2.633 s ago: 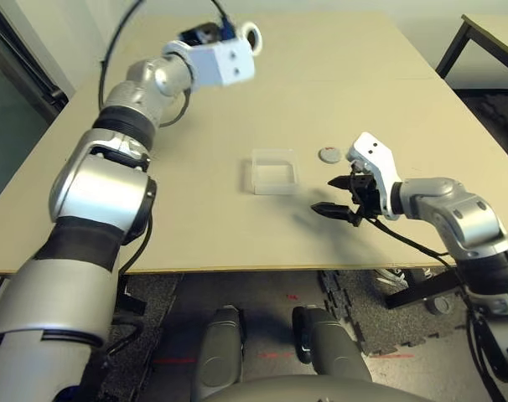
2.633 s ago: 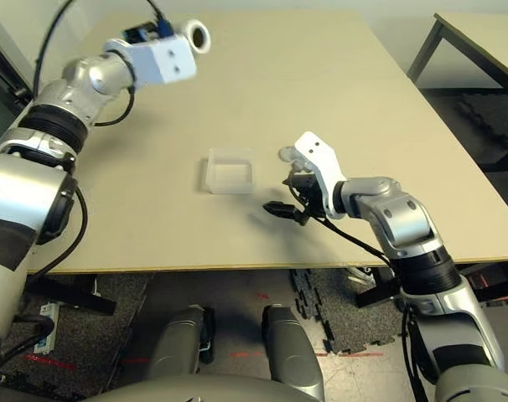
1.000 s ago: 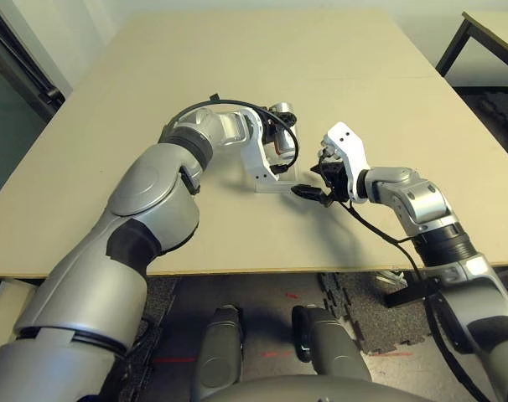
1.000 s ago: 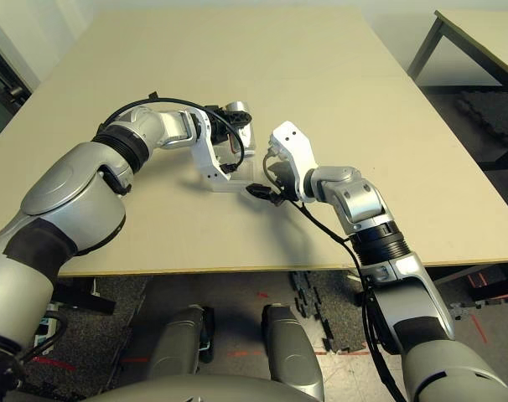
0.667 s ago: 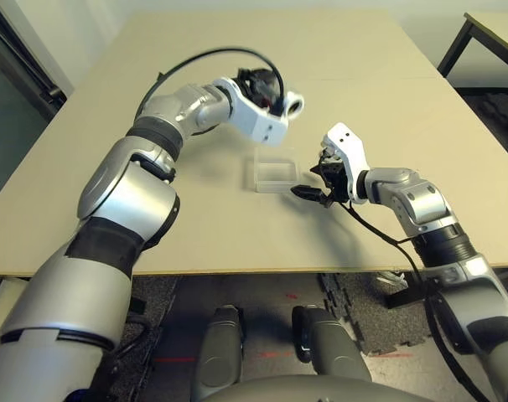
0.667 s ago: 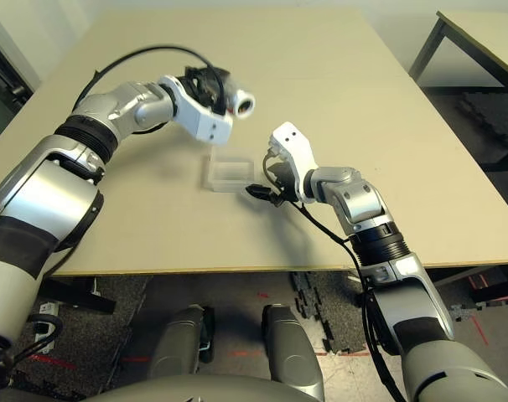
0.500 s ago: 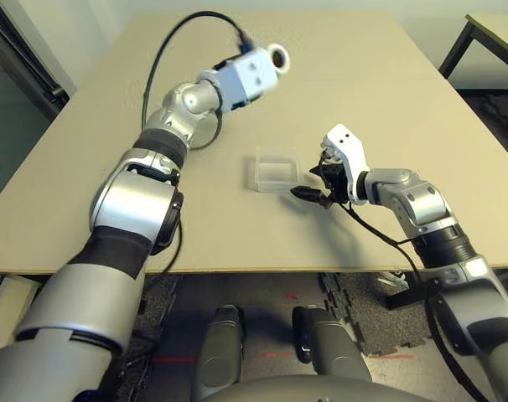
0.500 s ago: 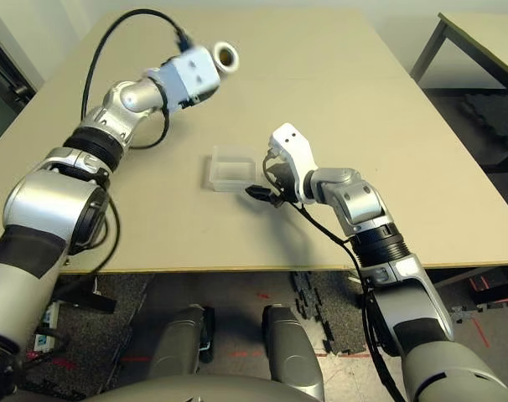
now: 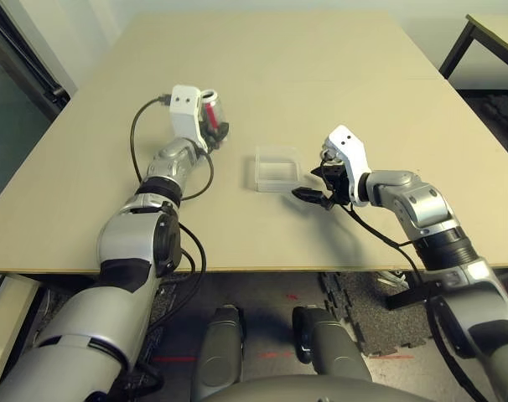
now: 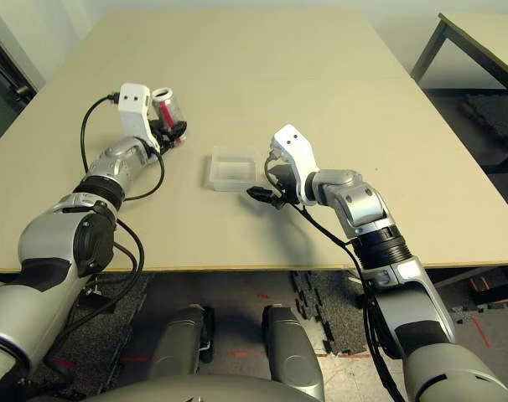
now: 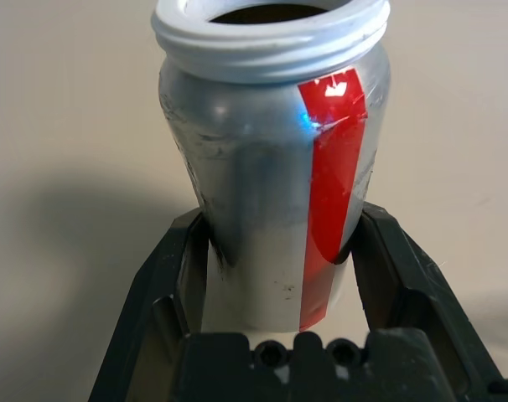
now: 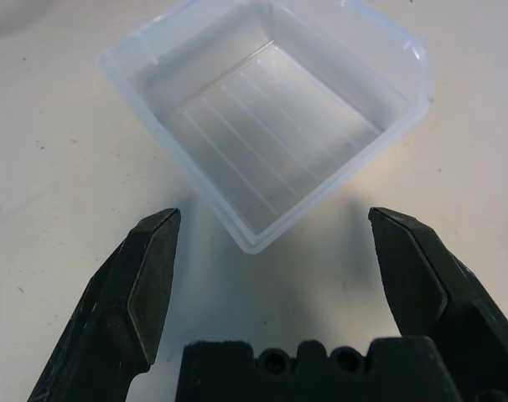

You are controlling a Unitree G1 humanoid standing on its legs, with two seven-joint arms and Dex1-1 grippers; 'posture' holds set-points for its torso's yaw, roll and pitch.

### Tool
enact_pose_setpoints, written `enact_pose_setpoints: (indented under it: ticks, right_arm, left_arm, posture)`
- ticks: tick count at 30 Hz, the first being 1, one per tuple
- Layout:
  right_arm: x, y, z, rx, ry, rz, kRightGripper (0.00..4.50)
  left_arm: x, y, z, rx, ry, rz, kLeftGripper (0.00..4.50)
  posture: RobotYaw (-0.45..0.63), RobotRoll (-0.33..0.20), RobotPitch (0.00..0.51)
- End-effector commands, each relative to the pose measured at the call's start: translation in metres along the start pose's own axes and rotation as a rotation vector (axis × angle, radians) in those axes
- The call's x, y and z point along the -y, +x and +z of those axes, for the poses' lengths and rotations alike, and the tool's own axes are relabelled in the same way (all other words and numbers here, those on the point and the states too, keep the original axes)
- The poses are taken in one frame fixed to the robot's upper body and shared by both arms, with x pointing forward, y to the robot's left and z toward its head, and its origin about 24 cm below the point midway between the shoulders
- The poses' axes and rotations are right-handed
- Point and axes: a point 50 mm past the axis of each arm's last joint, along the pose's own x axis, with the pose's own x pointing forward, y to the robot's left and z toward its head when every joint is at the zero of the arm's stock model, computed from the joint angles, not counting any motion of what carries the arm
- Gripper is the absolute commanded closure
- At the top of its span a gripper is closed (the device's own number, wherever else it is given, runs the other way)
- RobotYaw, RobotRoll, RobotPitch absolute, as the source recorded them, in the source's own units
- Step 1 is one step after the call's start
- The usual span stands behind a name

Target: Pour the medicine from the bottle into the box.

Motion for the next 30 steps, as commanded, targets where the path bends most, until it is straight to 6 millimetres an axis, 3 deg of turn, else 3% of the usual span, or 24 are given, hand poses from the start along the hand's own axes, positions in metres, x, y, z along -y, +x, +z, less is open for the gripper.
enact_pose_setpoints:
  ticks: [1, 11, 15, 19, 21, 23, 26, 28, 30]
  right_arm:
    - [0.000, -0.006, -0.001, 0.015, 0.008, -0.012, 0.00]
    - [-0.001, -0.015, -0.003, 0.020, 0.007, -0.027, 0.00]
    - [-0.001, -0.016, -0.004, 0.019, 0.008, -0.032, 0.00]
    - [-0.001, -0.016, -0.003, 0.017, 0.006, -0.032, 0.00]
    - [0.000, -0.016, -0.003, 0.016, 0.004, -0.032, 0.00]
    - [0.001, -0.015, -0.002, 0.016, 0.003, -0.032, 0.00]
    - [0.000, -0.012, -0.002, 0.020, 0.003, -0.027, 0.00]
    - [-0.001, -0.009, 0.000, 0.026, 0.002, -0.022, 0.00]
    - [-0.002, -0.006, 0.002, 0.031, 0.001, -0.019, 0.00]
  left_arm:
    - [-0.001, -0.001, -0.010, -0.028, -0.040, 0.022, 1.76]
    - [0.000, 0.001, 0.005, -0.002, 0.012, 0.018, 1.76]
    - [-0.001, 0.001, 0.027, 0.048, 0.142, 0.010, 1.76]
    - [0.010, -0.003, 0.091, 0.187, 0.646, -0.007, 1.76]
    - [0.028, -0.005, 0.121, 0.259, 1.004, -0.026, 1.76]
    - [0.050, -0.006, 0.134, 0.305, 1.374, -0.064, 1.76]
    - [0.083, -0.004, 0.128, 0.376, 1.937, -0.151, 1.76]
    - [0.097, -0.001, 0.113, 0.418, 2.208, -0.237, 1.76]
    - [0.103, 0.001, 0.100, 0.451, 2.360, -0.307, 1.76]
  posture:
    - [0.05, 0.000, 0.118]
    - [0.04, 0.000, 0.107]
    - [0.04, 0.000, 0.104]
    - [0.05, 0.000, 0.102]
    - [0.05, 0.000, 0.102]
    - [0.05, 0.000, 0.101]
    - [0.06, 0.000, 0.099]
    - [0.05, 0.000, 0.096]
    - [0.05, 0.000, 0.094]
